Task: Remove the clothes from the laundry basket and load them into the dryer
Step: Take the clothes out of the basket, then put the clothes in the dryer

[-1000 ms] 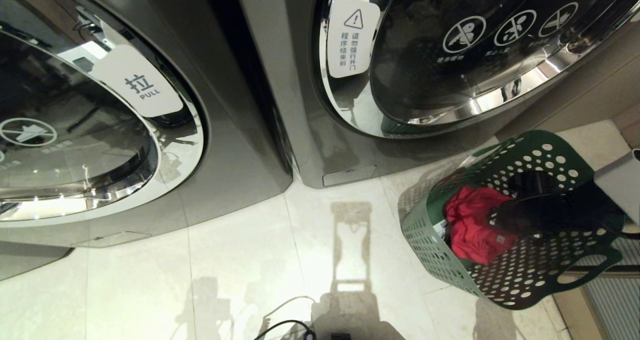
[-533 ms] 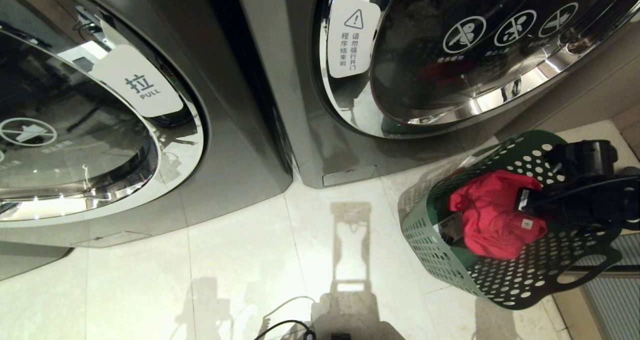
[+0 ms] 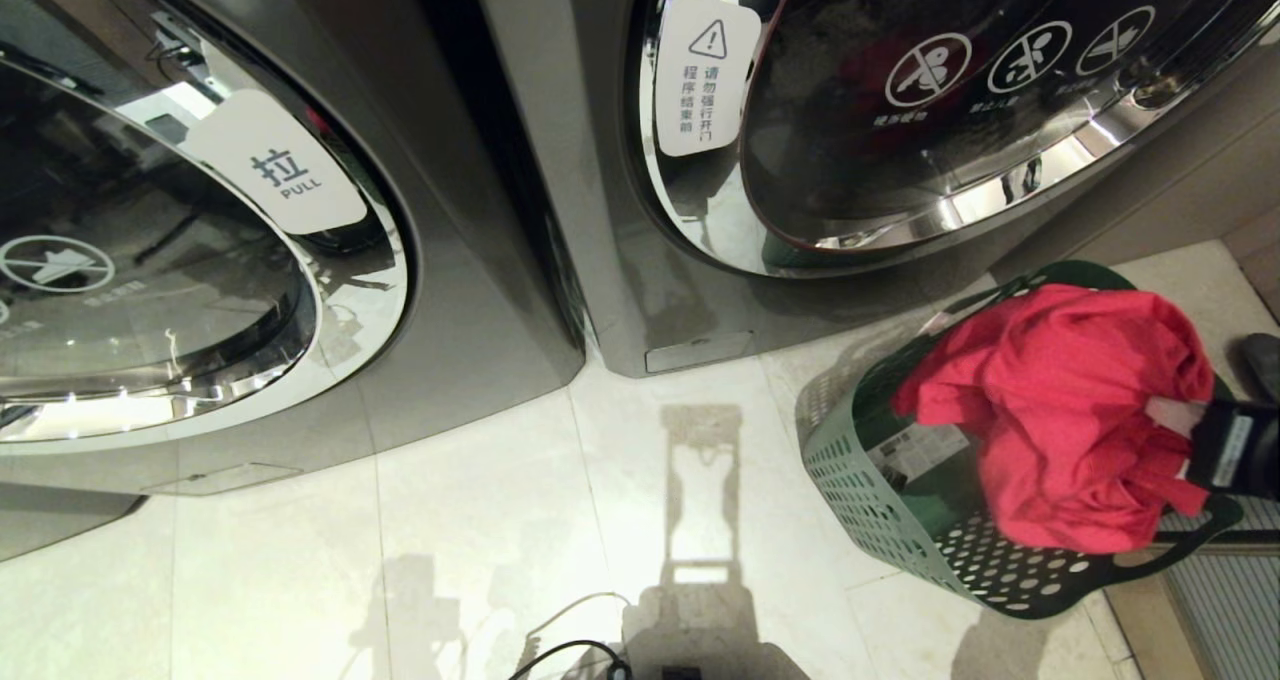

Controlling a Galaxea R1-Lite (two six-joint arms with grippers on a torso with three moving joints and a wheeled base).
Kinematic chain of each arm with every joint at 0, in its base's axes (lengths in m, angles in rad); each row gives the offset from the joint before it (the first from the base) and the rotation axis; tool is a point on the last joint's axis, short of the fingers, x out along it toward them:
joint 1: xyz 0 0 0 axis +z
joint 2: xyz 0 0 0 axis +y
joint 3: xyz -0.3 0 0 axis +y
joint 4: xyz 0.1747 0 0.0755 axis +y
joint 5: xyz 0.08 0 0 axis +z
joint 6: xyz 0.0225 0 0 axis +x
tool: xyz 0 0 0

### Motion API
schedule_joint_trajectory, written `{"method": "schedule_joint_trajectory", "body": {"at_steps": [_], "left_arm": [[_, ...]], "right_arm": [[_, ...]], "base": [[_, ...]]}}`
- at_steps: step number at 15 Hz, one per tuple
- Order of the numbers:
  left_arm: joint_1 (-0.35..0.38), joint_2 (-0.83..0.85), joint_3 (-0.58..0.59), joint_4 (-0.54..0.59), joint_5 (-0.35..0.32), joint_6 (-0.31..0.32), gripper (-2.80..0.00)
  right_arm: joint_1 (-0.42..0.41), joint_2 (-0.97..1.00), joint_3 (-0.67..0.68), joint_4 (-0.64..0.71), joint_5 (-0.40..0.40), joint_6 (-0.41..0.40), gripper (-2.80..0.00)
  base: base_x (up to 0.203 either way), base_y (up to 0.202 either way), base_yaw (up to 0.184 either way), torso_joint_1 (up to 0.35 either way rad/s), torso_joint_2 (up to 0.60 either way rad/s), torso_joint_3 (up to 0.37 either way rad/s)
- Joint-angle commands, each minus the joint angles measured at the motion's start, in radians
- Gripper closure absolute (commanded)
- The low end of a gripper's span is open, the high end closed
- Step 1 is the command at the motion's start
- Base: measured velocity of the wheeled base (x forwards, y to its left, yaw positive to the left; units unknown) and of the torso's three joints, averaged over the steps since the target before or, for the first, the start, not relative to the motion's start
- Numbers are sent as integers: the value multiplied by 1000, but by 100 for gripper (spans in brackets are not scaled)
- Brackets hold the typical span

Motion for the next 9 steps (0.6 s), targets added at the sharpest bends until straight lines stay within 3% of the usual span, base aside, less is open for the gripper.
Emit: {"method": "schedule_joint_trajectory", "body": {"at_steps": [1, 5, 9], "left_arm": [[0, -2, 0, 0, 0, 0, 0], [0, -2, -1, 0, 0, 0, 0], [0, -2, 0, 0, 0, 0, 0]], "right_arm": [[26, -341, 140, -2, 1, -52, 0], [38, -695, 396, -3, 6, -166, 0], [-15, -908, 585, 30, 18, -205, 0]], "base": [[0, 0, 0, 0, 0, 0], [0, 0, 0, 0, 0, 0], [0, 0, 0, 0, 0, 0]]}}
